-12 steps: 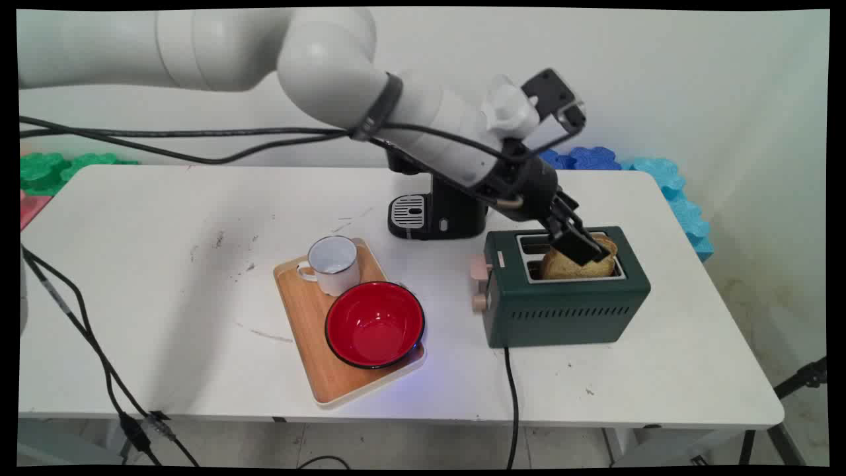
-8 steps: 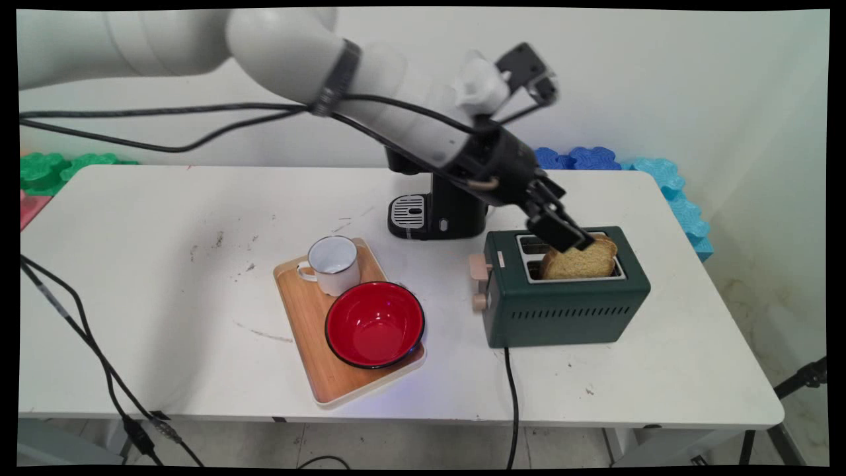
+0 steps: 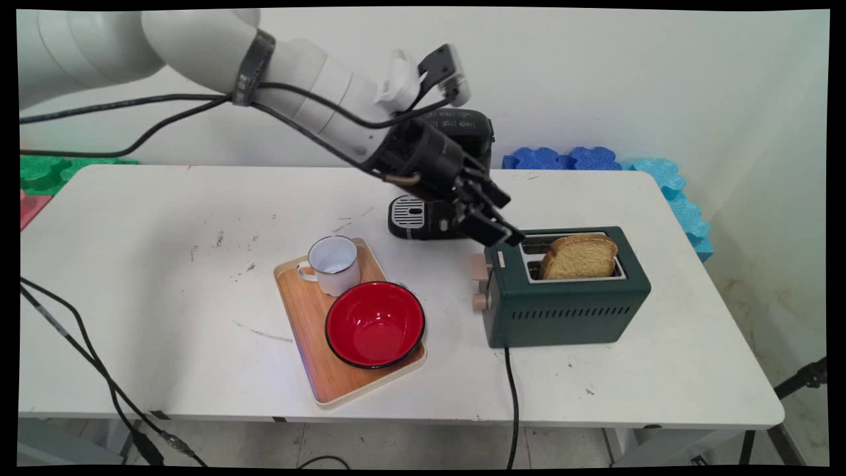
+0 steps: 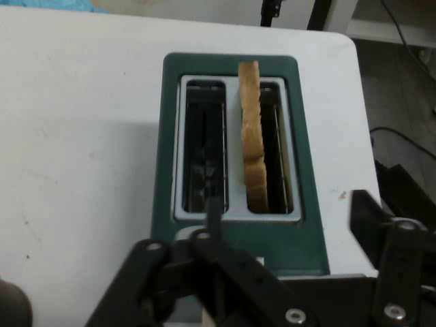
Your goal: Press the toaster switch
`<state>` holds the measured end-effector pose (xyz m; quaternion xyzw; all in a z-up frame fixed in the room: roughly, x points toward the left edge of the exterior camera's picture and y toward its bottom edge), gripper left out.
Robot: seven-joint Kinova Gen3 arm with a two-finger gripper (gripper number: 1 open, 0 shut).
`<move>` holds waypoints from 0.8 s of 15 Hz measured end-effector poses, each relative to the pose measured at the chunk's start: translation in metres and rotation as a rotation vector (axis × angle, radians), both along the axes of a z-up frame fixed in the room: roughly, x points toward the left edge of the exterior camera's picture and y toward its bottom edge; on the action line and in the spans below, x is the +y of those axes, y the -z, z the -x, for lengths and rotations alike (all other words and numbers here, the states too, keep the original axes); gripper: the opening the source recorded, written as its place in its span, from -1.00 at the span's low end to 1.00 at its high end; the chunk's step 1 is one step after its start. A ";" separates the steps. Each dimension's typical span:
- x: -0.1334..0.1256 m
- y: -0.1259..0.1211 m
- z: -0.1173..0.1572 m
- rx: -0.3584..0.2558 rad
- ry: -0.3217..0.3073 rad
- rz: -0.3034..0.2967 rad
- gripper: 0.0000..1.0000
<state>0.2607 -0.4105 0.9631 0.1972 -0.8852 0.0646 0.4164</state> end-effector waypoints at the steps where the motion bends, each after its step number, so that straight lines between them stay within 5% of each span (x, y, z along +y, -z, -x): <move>1: 0.000 0.003 -0.004 -0.002 0.002 -0.001 -1.00; 12: 0.002 0.048 -0.029 -0.041 -0.001 -0.049 -1.00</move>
